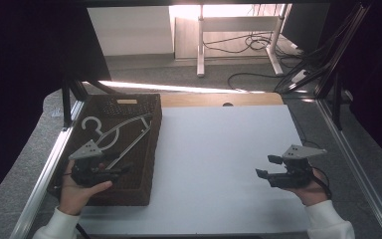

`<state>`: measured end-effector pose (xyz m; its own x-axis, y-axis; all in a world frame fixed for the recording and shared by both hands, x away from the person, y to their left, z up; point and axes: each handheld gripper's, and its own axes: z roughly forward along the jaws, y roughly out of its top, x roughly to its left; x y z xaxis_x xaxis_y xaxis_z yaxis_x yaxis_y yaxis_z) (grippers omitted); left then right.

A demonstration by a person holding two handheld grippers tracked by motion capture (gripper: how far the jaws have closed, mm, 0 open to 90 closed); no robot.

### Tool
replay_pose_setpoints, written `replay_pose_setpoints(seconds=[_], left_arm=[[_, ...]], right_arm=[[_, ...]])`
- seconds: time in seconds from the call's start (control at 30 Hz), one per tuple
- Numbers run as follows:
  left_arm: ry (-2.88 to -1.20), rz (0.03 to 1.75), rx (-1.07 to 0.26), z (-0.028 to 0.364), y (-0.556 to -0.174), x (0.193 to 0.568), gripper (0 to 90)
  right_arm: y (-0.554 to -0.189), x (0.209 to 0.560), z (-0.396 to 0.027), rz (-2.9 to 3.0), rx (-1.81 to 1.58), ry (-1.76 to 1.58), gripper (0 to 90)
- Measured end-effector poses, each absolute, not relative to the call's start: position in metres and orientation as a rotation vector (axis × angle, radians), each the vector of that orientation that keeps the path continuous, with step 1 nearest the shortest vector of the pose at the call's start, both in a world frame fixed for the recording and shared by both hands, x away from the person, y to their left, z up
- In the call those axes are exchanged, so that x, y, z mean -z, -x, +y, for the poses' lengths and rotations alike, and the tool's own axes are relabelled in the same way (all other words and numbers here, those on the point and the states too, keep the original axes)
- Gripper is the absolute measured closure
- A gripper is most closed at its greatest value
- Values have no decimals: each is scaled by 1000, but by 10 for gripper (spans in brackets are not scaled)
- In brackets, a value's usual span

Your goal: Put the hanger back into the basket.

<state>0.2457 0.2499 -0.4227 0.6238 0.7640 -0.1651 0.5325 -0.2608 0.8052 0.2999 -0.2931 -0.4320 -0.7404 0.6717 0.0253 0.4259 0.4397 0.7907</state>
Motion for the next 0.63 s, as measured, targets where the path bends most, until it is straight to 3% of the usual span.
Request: replay_pose_setpoints(seconds=[0.63], left_arm=[[-1935,1039,-301,247,-248,427,308]], right_arm=[[-300,436,-295,2400,-1198,-960,289]])
